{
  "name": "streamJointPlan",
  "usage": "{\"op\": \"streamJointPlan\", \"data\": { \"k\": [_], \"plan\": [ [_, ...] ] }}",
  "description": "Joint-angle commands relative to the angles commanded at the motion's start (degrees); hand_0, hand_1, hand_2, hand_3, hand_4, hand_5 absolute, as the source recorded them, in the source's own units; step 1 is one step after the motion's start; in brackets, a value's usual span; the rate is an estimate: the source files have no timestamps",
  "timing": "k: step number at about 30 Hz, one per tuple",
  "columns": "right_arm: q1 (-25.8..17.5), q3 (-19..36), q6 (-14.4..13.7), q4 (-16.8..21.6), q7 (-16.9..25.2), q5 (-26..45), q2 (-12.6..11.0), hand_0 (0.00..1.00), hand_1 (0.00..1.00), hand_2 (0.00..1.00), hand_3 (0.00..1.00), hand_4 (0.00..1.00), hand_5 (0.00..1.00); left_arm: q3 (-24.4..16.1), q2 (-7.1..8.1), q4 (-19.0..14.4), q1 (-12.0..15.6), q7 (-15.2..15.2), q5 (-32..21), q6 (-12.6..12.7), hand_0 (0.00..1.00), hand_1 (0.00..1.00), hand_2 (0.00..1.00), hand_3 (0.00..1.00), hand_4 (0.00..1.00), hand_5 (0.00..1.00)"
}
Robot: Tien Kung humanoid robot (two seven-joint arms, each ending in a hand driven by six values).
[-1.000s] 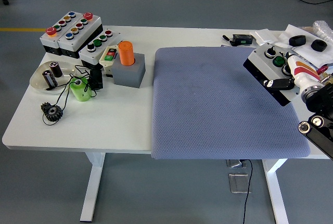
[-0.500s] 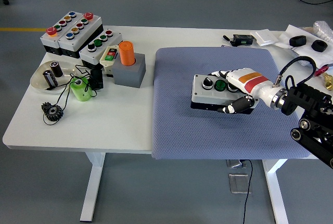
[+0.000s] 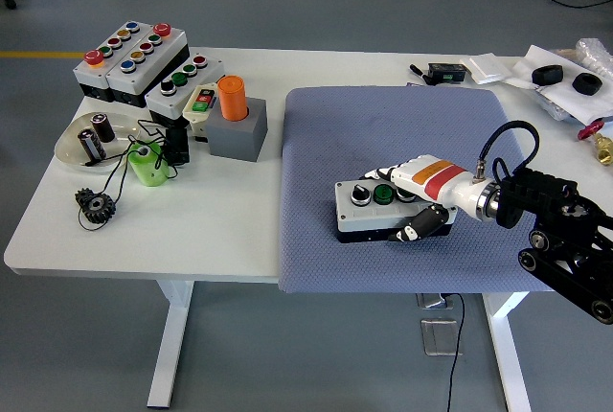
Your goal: Pick up the button,place it on the desk,press the button,press the button
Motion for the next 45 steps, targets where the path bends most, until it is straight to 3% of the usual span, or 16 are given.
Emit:
{"op": "streamJointPlan", "data": {
  "k": [3,4,9,10,15,16,18,26,30,34,35,40,41,45],
  "plan": [
    [0.02,-0.27,1.05,0.05,-0.66,-0.34,-0.27,0.431,0.405,0.486,0.614,0.708,0.226,0.24,0.00,0.00,0.01,-0.07,-0.25,-0.01,0.645,0.698,0.703,0.516,0.315,0.998],
    [0.00,-0.38,1.23,0.12,-0.91,-0.32,-0.38,0.603,0.559,0.692,0.998,0.772,0.187,0.34,0.01,0.00,0.01,-0.10,-0.35,-0.02,0.645,0.698,0.704,0.516,0.314,0.998],
    [-0.55,-0.40,-1.21,0.76,-0.74,0.87,-1.21,0.603,0.559,0.692,0.998,0.772,0.187,0.33,-0.02,0.00,0.08,-0.11,-0.38,-0.05,0.645,0.698,0.704,0.516,0.314,0.998],
    [-0.78,-0.15,-2.40,1.11,-0.04,1.49,-1.54,0.847,0.738,0.894,0.998,0.821,0.107,0.39,-0.03,0.00,0.12,-0.11,-0.49,-0.05,0.645,0.697,0.704,0.515,0.313,0.998],
    [-1.13,0.22,-3.95,2.47,1.63,3.55,-2.48,0.847,0.738,0.894,0.998,0.821,0.107,1.70,0.01,0.00,0.21,-0.19,-1.53,-0.03,0.645,0.697,0.704,0.515,0.313,0.998],
    [-1.19,0.30,-3.97,2.77,1.73,3.79,-2.67,0.888,0.809,0.931,0.998,0.838,0.086,2.06,0.00,0.00,0.24,-0.26,-1.92,0.02,0.645,0.697,0.704,0.515,0.312,0.998],
    [-1.33,0.50,-4.00,3.50,1.91,4.32,-3.14,0.888,0.809,0.931,0.998,0.838,0.086,2.91,-0.04,0.00,0.29,-0.44,-2.90,0.15,0.645,0.697,0.704,0.515,0.312,0.998],
    [-2.48,2.09,-2.38,6.29,0.86,5.04,-4.99,0.908,0.842,0.953,0.998,0.847,0.075,2.05,-0.12,0.00,0.20,-0.31,-1.74,0.18,0.645,0.696,0.704,0.516,0.311,0.998],
    [-5.88,8.16,-3.04,12.29,0.67,8.05,-8.39,0.912,0.849,0.952,0.998,0.852,0.080,2.36,-0.13,0.00,0.11,-0.51,-2.33,0.17,0.645,0.696,0.706,0.516,0.311,0.998],
    [-8.32,14.40,-5.54,19.58,0.22,10.29,-12.72,0.912,0.849,0.952,0.998,0.852,0.080,1.95,-0.02,0.00,0.12,-0.43,-1.80,0.14,0.644,0.696,0.705,0.517,0.310,0.998],
    [-8.64,15.62,-6.24,21.25,-0.03,10.49,-13.65,0.786,0.626,0.710,0.998,0.823,0.130,1.78,-0.01,0.00,0.15,-0.39,-1.65,0.14,0.644,0.696,0.705,0.517,0.310,0.998],
    [-9.32,16.55,-10.85,24.22,1.32,16.99,-16.04,0.786,0.626,0.710,0.998,0.823,0.130,0.76,0.02,0.00,0.28,-0.06,-0.55,0.13,0.644,0.696,0.705,0.517,0.310,0.998],
    [-9.39,16.14,-11.51,24.22,1.87,18.69,-16.18,0.141,0.002,0.168,0.767,0.690,0.309,0.51,0.00,0.00,0.32,0.03,-0.24,0.14,0.642,0.694,0.704,0.516,0.307,0.998],
    [-10.18,14.61,-11.88,24.74,1.35,18.83,-16.52,0.141,0.002,0.168,0.767,0.690,0.309,0.03,-0.15,0.00,0.44,0.34,0.41,0.20,0.642,0.694,0.704,0.516,0.307,0.998]
  ]
}}
